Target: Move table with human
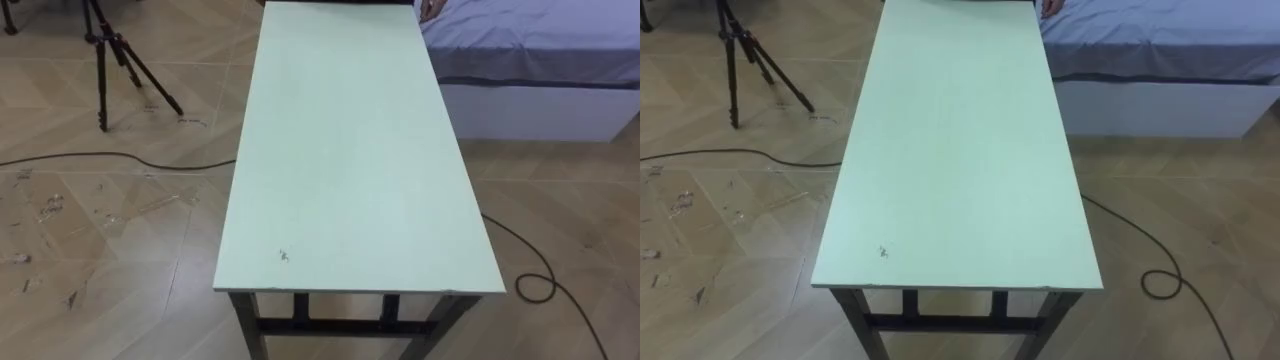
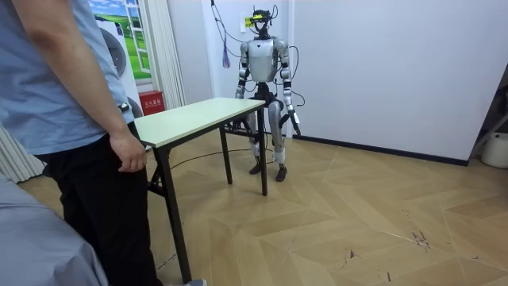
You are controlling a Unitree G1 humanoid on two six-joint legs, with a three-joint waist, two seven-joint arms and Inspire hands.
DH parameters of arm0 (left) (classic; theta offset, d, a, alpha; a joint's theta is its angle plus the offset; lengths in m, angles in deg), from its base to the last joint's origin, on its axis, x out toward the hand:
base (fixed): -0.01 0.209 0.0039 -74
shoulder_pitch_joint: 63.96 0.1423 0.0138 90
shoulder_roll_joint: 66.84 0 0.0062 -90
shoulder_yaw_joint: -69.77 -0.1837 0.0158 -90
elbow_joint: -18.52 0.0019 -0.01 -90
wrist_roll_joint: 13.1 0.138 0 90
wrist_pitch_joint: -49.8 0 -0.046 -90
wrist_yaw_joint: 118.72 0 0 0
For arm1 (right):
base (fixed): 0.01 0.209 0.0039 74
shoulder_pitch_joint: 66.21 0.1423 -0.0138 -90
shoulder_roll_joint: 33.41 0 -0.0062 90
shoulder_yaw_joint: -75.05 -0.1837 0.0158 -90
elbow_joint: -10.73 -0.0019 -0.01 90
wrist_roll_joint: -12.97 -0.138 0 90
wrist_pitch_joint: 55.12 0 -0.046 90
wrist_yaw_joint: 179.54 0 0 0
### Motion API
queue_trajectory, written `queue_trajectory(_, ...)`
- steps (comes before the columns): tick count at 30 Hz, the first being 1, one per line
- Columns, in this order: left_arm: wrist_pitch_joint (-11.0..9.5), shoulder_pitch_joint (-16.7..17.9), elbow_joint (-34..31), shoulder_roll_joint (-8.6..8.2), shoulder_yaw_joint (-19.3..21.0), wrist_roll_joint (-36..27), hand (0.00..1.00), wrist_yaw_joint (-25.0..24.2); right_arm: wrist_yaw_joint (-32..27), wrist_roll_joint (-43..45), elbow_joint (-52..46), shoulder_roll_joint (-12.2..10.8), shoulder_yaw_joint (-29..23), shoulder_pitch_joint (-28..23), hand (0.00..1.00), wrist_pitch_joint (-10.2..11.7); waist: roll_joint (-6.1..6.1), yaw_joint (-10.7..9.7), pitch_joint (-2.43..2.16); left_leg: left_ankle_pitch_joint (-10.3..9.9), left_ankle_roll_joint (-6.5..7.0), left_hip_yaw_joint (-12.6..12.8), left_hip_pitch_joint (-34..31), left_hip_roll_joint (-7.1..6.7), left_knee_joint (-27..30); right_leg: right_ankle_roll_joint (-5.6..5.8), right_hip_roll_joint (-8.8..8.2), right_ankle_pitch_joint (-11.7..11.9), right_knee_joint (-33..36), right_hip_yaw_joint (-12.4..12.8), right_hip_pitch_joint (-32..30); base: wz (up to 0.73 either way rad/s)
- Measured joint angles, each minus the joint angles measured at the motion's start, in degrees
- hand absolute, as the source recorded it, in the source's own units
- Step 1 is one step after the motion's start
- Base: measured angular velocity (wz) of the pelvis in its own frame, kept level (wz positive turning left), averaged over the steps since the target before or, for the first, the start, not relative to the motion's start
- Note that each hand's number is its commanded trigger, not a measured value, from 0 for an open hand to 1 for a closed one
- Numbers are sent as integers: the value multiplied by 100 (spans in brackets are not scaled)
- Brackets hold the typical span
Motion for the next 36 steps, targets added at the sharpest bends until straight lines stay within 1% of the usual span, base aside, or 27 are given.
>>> queue_trajectory(4,16,49,-4,-1,1,0,0,14,40,-13,3,0,6,-23,0,-4,-5,-3,-24,0,0,-8,10,0,0,-1,2,1,5,16,2,0)
queue_trajectory(10,22,44,-9,-1,5,2,0,100,89,-68,55,-3,-8,-19,0,-8,-5,-6,-17,0,0,-9,41,1,-1,-3,0,3,12,14,33,0)
queue_trajectory(11,30,26,-10,-1,-1,-11,0,99,127,-82,61,-2,-9,-13,0,-16,-3,-10,-21,-3,2,-13,7,2,6,-3,0,3,13,3,37,5)
queue_trajectory(13,46,-20,-54,-11,-8,-89,0,58,197,-254,68,7,-6,-9,0,-54,0,-6,-18,-12,14,-32,-17,3,22,-3,1,3,10,1,26,7)
queue_trajectory(16,63,-43,-65,-11,-14,-383,0,-122,328,-614,52,12,3,-35,0,-67,23,-5,-23,-27,32,-47,-30,2,21,-1,6,1,0,25,21,3)
queue_trajectory(18,65,-47,-95,-4,-12,-632,0,-241,442,-801,-13,16,0,-91,0,-77,44,-4,-39,-29,35,-46,-74,1,24,-1,7,1,8,26,-23,0)
queue_trajectory(20,69,-36,-215,-4,-28,-1106,0,-458,531,-1012,-62,22,-3,-97,0,-117,78,-4,-66,-28,36,-43,-178,1,46,2,8,9,23,35,-124,0)
queue_trajectory(21,69,-29,-266,-3,-37,-1219,0,-517,540,-1042,-97,26,-3,-108,0,-131,87,-6,-81,-28,36,-38,-206,1,61,1,5,10,30,33,-162,0)
queue_trajectory(22,66,-26,-373,-2,-108,-1457,0,-636,577,-1075,-305,58,-4,-155,0,-167,84,-5,-76,-28,37,-11,-221,2,96,-1,-3,13,46,35,-175,-5)
queue_trajectory(23,64,0,-469,-2,-175,-1660,0,-802,661,-1120,-623,115,-13,-254,0,-170,130,-6,-65,-28,37,-4,-215,-1,102,-1,-10,13,56,26,-165,-5)
queue_trajectory(24,60,11,-510,-1,-215,-1758,0,-891,705,-1128,-774,142,-30,-289,0,-170,147,-6,-67,-28,37,-4,-213,-4,102,-1,-14,13,61,24,-160,-6)
queue_trajectory(26,34,59,-658,22,-449,-2206,0,-1257,872,-1210,-1369,218,-46,-414,0,-147,213,-37,-55,-28,36,-3,-213,0,102,-1,-17,12,93,19,-178,0)
queue_trajectory(27,34,73,-729,22,-484,-2308,0,-1337,912,-1250,-1538,228,-46,-510,0,-140,197,-45,-44,-28,36,-3,-211,1,102,-1,-17,12,93,19,-177,0)
queue_trajectory(28,45,155,-969,20,-506,-2476,0,-1526,975,-1377,-2013,232,-73,-715,0,-138,198,-40,-39,-28,36,-3,-208,3,104,0,-16,12,93,14,-176,0)
queue_trajectory(29,41,326,-1381,27,-540,-2662,0,-1693,1065,-1468,-2611,246,-80,-987,0,-133,189,-27,-32,-28,36,3,-209,4,105,2,-17,9,93,13,-186,0)
queue_trajectory(30,38,448,-1622,46,-586,-2810,0,-1773,1127,-1538,-2908,255,-73,-1119,0,-131,184,-14,-27,-28,36,9,-210,4,105,3,-17,8,93,14,-189,0)
queue_trajectory(31,28,669,-2101,120,-746,-3180,0,-1940,1256,-1796,-3405,260,-34,-1340,0,-120,182,-9,-26,-28,36,16,-210,2,105,6,-19,7,92,19,-185,0)
queue_trajectory(32,19,838,-2394,210,-943,-3505,0,-2096,1375,-2038,-3732,279,27,-1520,0,-115,177,-6,-21,-28,36,19,-206,-3,102,9,-22,4,89,26,-195,0)
queue_trajectory(33,19,874,-2504,252,-1048,-3665,0,-2154,1426,-2133,-3858,281,46,-1589,0,-117,173,-8,-20,-28,36,31,-205,-6,101,13,-25,0,88,35,-201,0)
queue_trajectory(35,12,1052,-3000,342,-1339,-4286,0,-2346,1560,-2492,-4285,299,165,-1799,0,-118,176,-10,-22,-28,36,45,-232,-12,97,15,-31,-3,96,60,-247,-4)
queue_trajectory(36,9,1116,-3158,363,-1411,-4457,0,-2371,1583,-2616,-4394,306,232,-1849,0,-112,169,-10,-24,-28,36,45,-246,-12,99,15,-30,-3,100,64,-264,0)
